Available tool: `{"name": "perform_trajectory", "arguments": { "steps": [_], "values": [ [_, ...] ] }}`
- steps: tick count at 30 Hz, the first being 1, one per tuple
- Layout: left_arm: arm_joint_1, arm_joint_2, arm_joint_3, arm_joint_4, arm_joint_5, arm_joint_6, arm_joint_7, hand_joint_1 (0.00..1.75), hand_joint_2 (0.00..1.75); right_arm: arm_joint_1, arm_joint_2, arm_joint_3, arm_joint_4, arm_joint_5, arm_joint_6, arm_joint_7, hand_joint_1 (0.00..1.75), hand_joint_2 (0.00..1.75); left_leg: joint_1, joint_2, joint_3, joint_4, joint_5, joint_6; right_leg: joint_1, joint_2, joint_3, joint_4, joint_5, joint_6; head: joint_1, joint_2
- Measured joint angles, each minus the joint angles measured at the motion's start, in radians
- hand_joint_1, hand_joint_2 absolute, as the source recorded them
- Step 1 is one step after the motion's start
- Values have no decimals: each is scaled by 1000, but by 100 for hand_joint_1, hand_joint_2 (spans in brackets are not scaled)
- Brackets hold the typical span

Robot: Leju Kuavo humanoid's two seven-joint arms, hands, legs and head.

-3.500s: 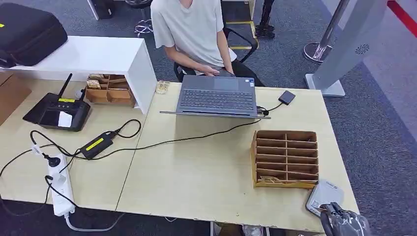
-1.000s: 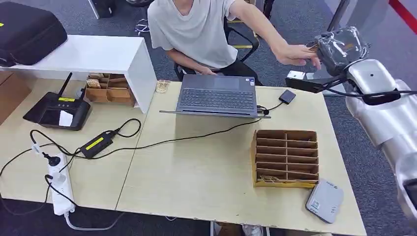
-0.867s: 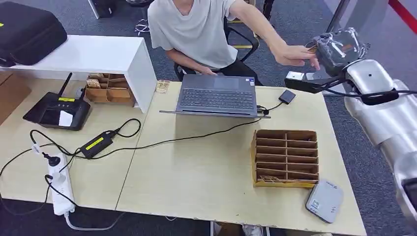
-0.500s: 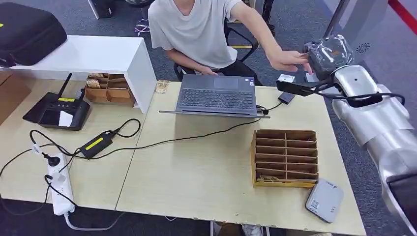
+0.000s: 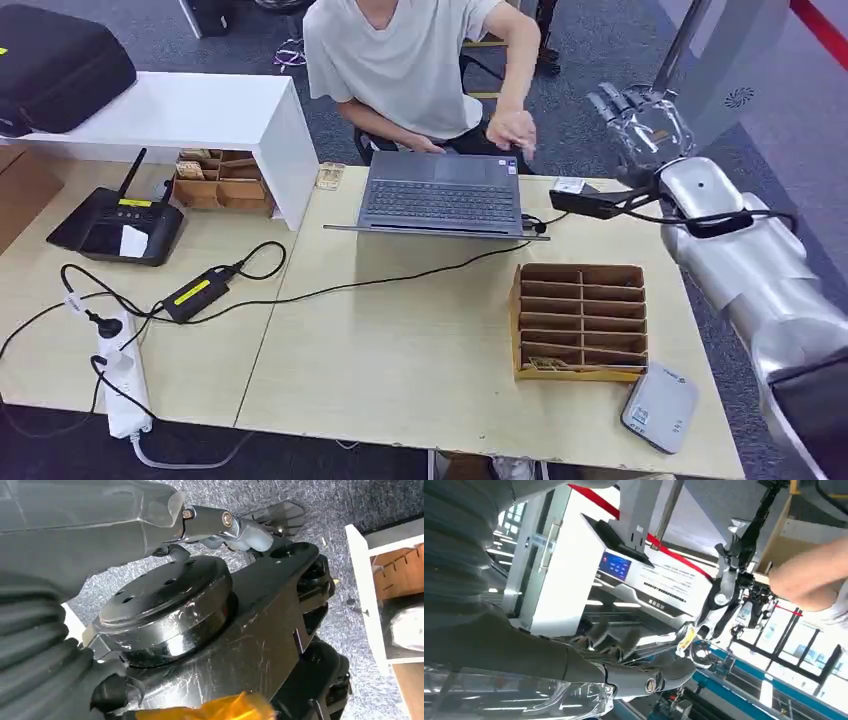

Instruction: Pass the card to the sensor for recognition and then transmit it.

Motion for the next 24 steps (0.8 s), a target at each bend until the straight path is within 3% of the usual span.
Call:
{"name": "perform_trajectory", "arguments": {
  "steps": [3,8,13,18,24],
  "values": [
    [0,0,-1,0,4,1,0,0,175,3,1,3,-6,-8,-6,-3,0,175,0,0,0,0,0,0,0,0,0,0,0,0,0,0],
    [1,0,-1,0,19,4,1,0,175,36,-8,-10,-59,-68,-77,-31,0,175,0,0,0,0,0,0,0,0,0,0,0,0,0,0],
    [6,-1,-1,0,38,10,1,0,175,170,-70,-69,-266,-117,-141,-45,0,175,0,-1,0,0,0,0,0,-1,0,-1,0,0,0,0],
    [9,0,-1,0,45,11,1,0,175,278,-121,-121,-428,-117,-145,-42,0,175,0,0,0,0,-1,0,0,0,0,-1,0,0,0,0],
    [9,-1,-1,0,48,11,1,0,175,313,-141,-153,-500,-113,-143,-43,0,175,0,0,0,0,0,0,0,0,0,-1,0,0,0,0]
  ]
}}
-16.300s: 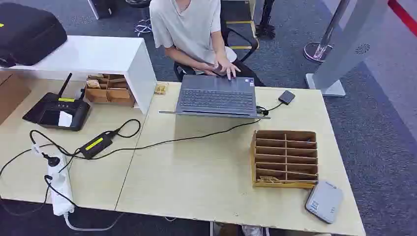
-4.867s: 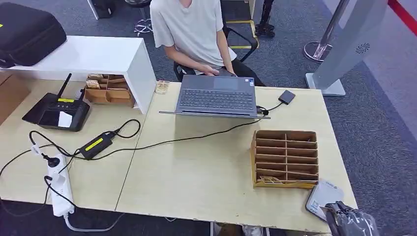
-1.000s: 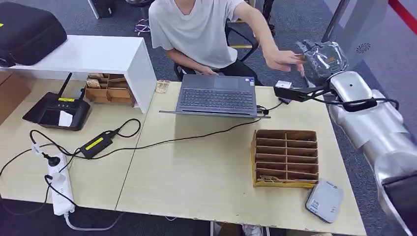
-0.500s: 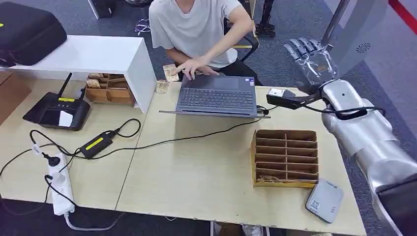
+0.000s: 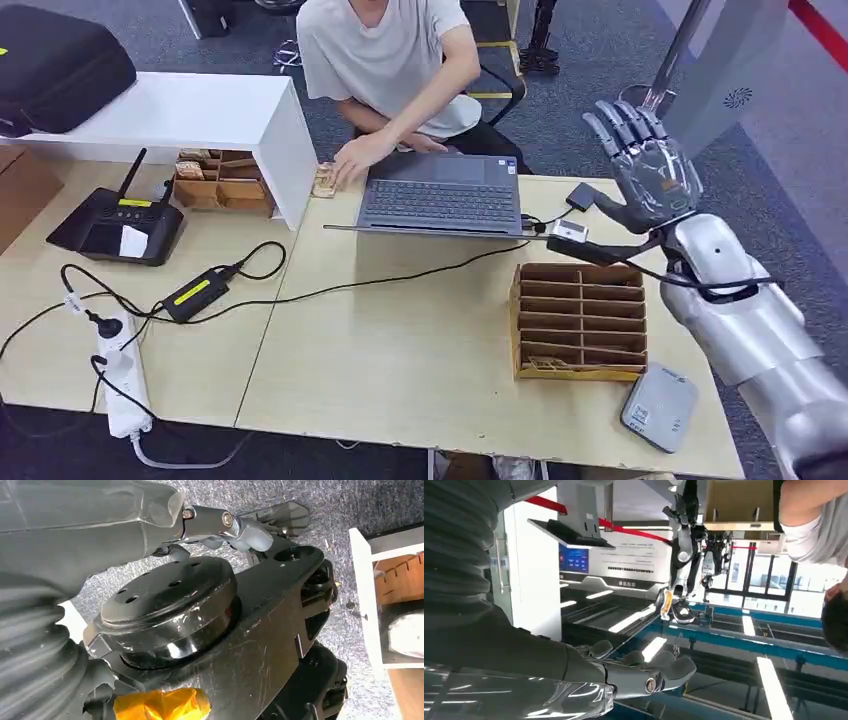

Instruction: Pass the card to the sensor for recognition and then transmit it.

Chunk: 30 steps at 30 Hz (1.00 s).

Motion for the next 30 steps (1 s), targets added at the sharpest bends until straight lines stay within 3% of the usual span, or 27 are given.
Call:
{"name": "perform_trajectory", "arguments": {
  "steps": [5,14,17,24,30],
  "values": [
    [2,0,0,0,23,7,0,0,175,92,-30,-37,-104,-19,-24,-15,0,175,0,-2,0,0,0,0,0,-1,0,0,0,0,0,0],
    [20,0,0,0,80,15,-9,0,175,473,-174,-200,-485,-32,-42,-36,0,175,0,-3,-2,0,-3,2,0,-3,1,-3,-2,1,0,0],
    [24,0,0,0,90,19,-11,0,175,595,-199,-265,-577,-15,-58,-50,0,175,0,-2,-2,0,-3,2,0,-2,1,-3,-2,1,0,0],
    [26,0,0,0,107,23,-12,0,175,771,-221,-353,-711,-14,-60,-93,0,175,0,-2,-1,0,-3,2,0,-3,1,-3,-2,1,0,0],
    [28,1,0,0,113,23,-14,0,175,879,-221,-390,-767,-86,-41,-143,0,175,0,-1,-1,-1,-3,2,0,-2,1,-3,-2,1,0,0]
  ]
}}
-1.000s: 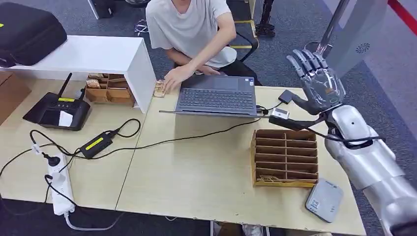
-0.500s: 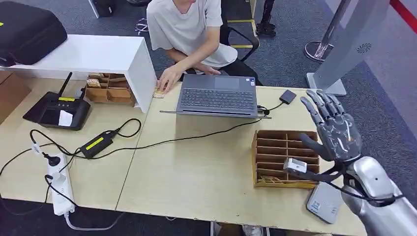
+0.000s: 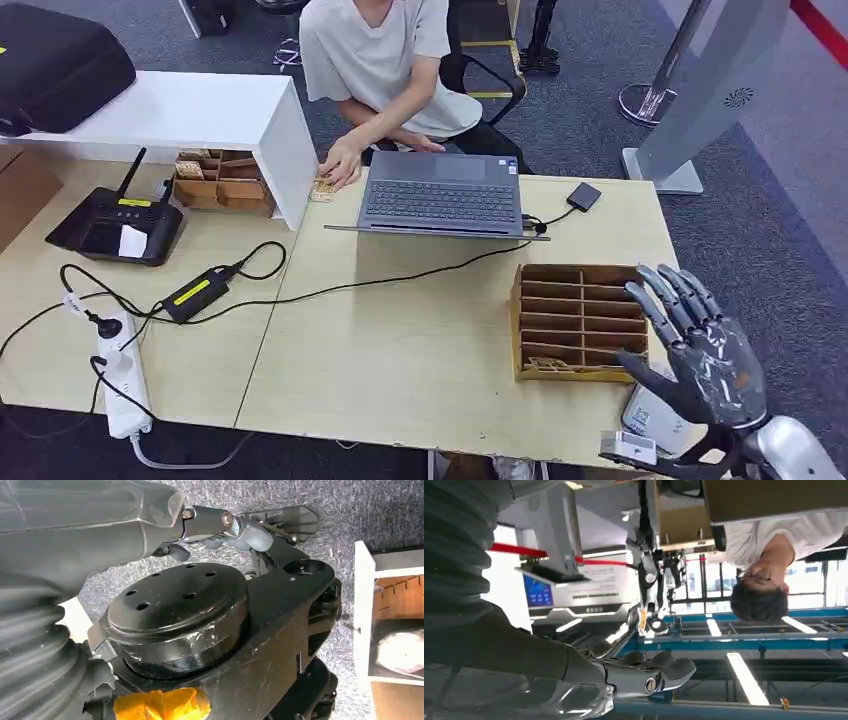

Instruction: Pass the card to the sensor for recognition and then transmit it.

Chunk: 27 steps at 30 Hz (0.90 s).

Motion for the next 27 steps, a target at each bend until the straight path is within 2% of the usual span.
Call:
{"name": "perform_trajectory", "arguments": {
  "steps": [4,12,27],
  "values": [
    [0,1,0,0,3,-1,-1,0,175,34,0,-20,-8,-21,29,-13,0,175,0,0,0,0,0,0,0,0,0,0,0,0,0,0],
    [1,2,0,3,18,2,-7,0,175,76,-21,-51,-34,-33,153,-16,0,175,0,1,0,0,0,0,0,0,0,0,0,0,0,0],
    [1,2,0,4,19,1,-9,0,175,77,-29,-31,-3,-4,237,14,0,175,0,1,0,0,0,0,0,0,0,0,0,0,0,0]
  ]
}}
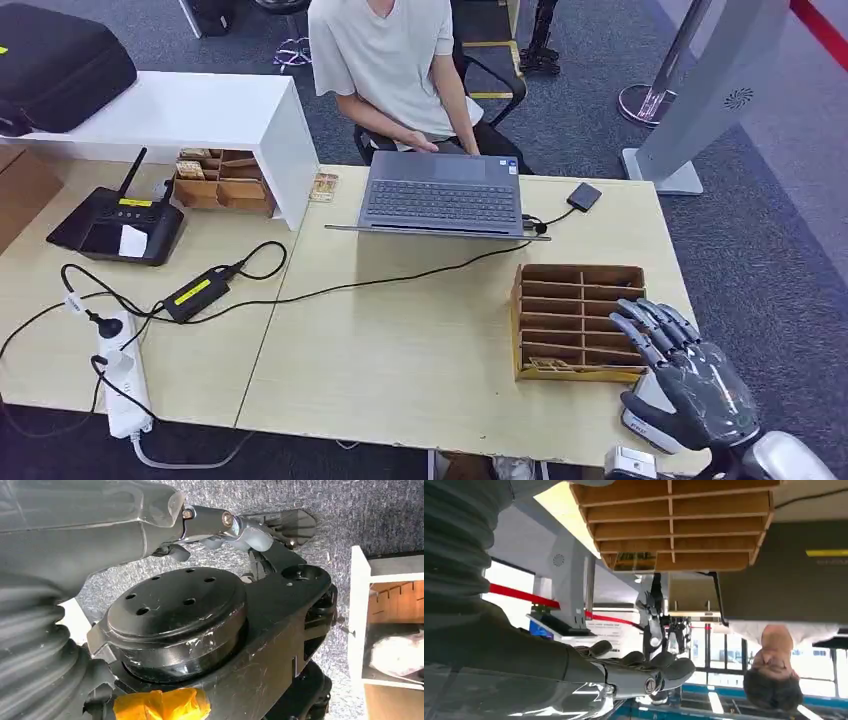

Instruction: Pass the card to the sensor for recognition and then transmit it.

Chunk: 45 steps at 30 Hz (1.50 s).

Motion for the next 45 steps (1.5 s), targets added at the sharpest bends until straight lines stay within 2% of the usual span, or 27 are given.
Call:
{"name": "perform_trajectory", "arguments": {
  "steps": [10,15,33,45],
  "values": [
    [0,0,0,0,0,0,0,0,175,-2,0,7,14,2,4,2,0,175,0,0,0,0,0,0,0,0,0,0,0,0,0,0],
    [0,0,0,0,0,0,0,0,175,-3,7,56,77,10,11,12,0,175,0,0,0,0,0,0,0,0,0,0,0,0,0,0],
    [0,-2,0,0,2,0,2,0,175,0,42,104,151,21,17,28,0,175,0,0,0,0,0,0,0,0,0,0,0,0,0,0],
    [-2,-2,0,0,2,0,6,0,175,-35,112,131,252,68,-50,52,0,175,0,0,0,0,0,0,0,0,0,0,0,0,0,0]
  ]
}}
